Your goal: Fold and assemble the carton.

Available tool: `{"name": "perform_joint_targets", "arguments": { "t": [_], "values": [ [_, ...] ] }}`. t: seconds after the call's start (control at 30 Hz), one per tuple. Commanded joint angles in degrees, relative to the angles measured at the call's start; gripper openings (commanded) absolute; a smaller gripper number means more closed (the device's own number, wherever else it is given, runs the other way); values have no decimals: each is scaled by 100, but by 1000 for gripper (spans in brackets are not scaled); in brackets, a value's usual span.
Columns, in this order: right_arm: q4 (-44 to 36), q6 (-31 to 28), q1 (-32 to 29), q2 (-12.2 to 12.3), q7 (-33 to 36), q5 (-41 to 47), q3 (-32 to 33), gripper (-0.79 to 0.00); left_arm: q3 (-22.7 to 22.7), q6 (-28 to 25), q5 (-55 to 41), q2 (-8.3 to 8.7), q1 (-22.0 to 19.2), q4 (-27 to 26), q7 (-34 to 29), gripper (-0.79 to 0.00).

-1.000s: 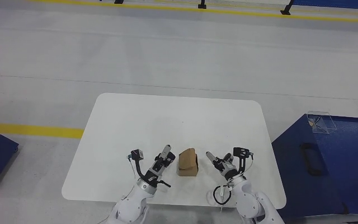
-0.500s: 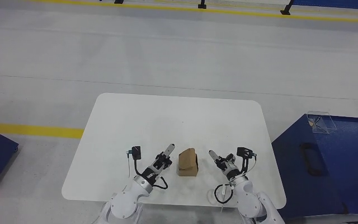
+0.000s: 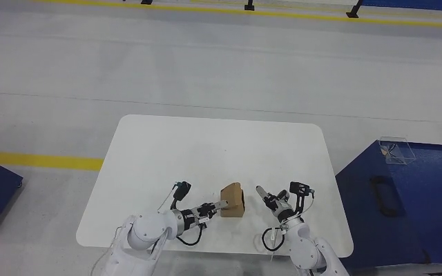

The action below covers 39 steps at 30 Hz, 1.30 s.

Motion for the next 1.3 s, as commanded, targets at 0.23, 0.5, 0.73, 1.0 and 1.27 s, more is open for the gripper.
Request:
{"name": "perform_joint_targets", "arguments": {
  "t": [0.23,0.5,0.73,1.0,1.27],
  "values": [
    [4,-10,-21,1,-56,-83,-14,0,-206,-432,-384,33,-83,184,-85,0],
    [-103,35,-121,-4,-236,-174,-30,0,-10,-1508,441,102,-40,238,831,-31],
    [-143,67,-183,-8,-321,-180,-12,0,441,-1283,561,45,-534,902,1022,-151],
    [-135,48,-238,-11,-432,-260,-15,0,806,-1137,555,3,-914,1351,898,-92],
    [-89,61,-209,-23,-451,-383,-102,0,920,-1355,343,-1,-978,1503,964,-65]
  ]
}}
